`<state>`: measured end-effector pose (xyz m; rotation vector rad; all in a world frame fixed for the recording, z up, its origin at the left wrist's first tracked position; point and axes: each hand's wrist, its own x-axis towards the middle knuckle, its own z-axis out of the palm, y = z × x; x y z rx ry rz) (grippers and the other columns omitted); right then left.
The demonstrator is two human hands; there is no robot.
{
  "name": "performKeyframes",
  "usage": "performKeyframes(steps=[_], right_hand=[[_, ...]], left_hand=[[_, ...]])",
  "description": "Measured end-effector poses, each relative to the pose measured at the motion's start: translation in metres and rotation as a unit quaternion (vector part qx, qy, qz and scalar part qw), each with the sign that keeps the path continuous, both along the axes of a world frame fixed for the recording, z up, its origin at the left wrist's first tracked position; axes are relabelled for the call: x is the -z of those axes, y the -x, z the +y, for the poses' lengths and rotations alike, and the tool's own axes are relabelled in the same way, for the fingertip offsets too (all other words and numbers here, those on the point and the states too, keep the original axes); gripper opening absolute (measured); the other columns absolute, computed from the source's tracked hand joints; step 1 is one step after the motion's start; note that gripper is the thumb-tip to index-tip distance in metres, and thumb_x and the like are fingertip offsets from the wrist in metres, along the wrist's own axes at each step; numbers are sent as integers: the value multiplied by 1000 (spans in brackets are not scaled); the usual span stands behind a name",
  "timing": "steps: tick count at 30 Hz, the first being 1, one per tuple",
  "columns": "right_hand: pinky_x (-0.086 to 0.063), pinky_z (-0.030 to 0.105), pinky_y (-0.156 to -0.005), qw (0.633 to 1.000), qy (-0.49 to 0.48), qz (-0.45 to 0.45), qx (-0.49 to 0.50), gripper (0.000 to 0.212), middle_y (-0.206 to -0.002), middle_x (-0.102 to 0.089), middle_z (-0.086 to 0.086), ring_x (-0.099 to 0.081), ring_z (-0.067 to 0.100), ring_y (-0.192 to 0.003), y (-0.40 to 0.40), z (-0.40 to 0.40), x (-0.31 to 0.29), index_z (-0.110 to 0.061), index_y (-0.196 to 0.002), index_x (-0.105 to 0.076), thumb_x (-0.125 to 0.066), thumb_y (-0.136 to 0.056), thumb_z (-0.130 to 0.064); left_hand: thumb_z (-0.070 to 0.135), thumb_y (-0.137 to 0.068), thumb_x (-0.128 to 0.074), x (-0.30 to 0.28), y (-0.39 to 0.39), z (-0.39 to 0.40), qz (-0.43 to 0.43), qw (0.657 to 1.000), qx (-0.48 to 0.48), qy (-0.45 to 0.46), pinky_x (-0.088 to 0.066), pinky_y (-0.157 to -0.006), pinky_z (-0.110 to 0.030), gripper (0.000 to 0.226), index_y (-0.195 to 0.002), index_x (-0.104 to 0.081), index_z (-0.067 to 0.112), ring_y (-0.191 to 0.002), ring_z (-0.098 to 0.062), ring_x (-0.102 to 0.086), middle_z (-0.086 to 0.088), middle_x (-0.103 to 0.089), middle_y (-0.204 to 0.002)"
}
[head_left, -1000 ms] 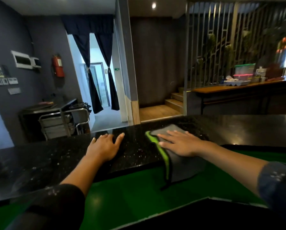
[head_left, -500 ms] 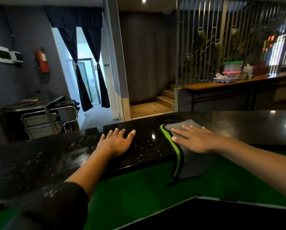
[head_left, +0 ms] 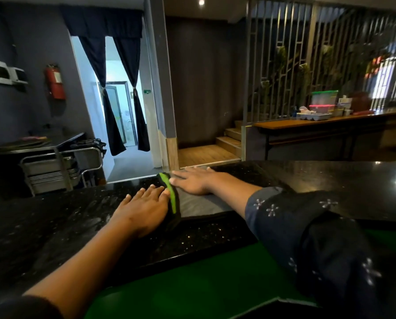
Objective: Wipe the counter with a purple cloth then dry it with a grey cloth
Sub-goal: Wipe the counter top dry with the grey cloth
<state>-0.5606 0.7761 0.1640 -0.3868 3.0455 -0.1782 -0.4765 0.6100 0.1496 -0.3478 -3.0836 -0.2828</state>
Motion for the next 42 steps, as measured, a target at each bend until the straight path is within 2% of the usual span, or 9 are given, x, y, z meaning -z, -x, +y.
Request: performKeyframes(steps=[5, 7, 12, 21, 27, 30, 33, 37, 42], right_hand=[[-2, 59, -115, 985, 3, -22, 173, 74, -163, -3, 4, -3, 31, -148, 29, 107, 2, -44, -151, -12, -12, -85, -77], [-2, 57, -115, 979, -7, -24, 203, 75, -163, -1, 4, -2, 30, -149, 30, 127, 1, -45, -151, -11, -11, -84, -78], [-4, 51, -116, 993, 1, -11, 114, 69, -163, -6, 0, -6, 24, -149, -16, 91, -1, -40, -152, -11, -13, -91, -71], [1, 47, -118, 1000, 2, -4, 12, 67, -163, -1, -5, 0, 17, -149, -157, 84, 7, -49, -149, -5, -10, -87, -73], [2, 53, -116, 997, 12, -20, 71, 65, -163, -2, -2, 0, 21, -149, -79, 114, 2, -43, -151, -9, -17, -92, -69], [-4, 48, -117, 991, 55, -37, 118, 68, -161, -9, -3, -6, 23, -148, -14, 129, 2, -35, -152, -18, -26, -93, -67], [-7, 52, -116, 989, 21, -39, 138, 70, -162, -11, 9, -12, 31, -148, 24, 123, -1, -37, -152, -16, -18, -91, -71], [0, 56, -116, 989, 16, -28, 144, 72, -163, -3, 4, -3, 27, -149, 2, 111, -1, -37, -152, -10, -15, -90, -73], [1, 52, -115, 994, 10, -21, 109, 69, -163, 0, 1, 1, 21, -149, -80, 105, 4, -42, -151, -7, -12, -90, -73]], left_hand=[[52, -98, -6, 2, 0, 1, -8, 1000, -3, -23, 2, -117, -42, 57, -151, -11, 31, -147, -15, -1, 6, -3, -160], [52, -98, -7, 2, 1, 3, -1, 1000, -6, -22, 2, -117, -43, 57, -151, -13, 31, -147, -16, -2, 5, -5, -160], [49, -99, -9, 0, 4, 1, -7, 1000, -19, -13, 1, -117, -45, 56, -151, -13, 28, -147, -18, -4, 3, -5, -160], [46, -99, -6, -3, -12, 4, -22, 1000, -20, -10, 2, -117, -44, 56, -152, -10, 26, -147, -19, -2, 1, -3, -160], [50, -99, -6, 0, -8, 6, -16, 1000, -15, -15, 1, -117, -44, 57, -151, -12, 28, -147, -19, -2, 2, -4, -160], [50, -98, -8, 2, -1, 5, -6, 1000, -18, -14, 0, -117, -43, 57, -151, -13, 30, -147, -18, -3, 4, -5, -160], [50, -99, -9, 3, 4, 4, -5, 1000, -18, -15, 0, -117, -43, 56, -151, -13, 30, -147, -18, -3, 4, -5, -160], [50, -99, -11, 2, 5, 1, 1, 1000, -14, -17, -2, -117, -44, 56, -150, -15, 30, -147, -19, -6, 2, -7, -160], [50, -98, -12, -2, 2, 3, -3, 1000, -26, -11, -3, -117, -46, 57, -151, -16, 27, -147, -21, -8, 0, -10, -160]])
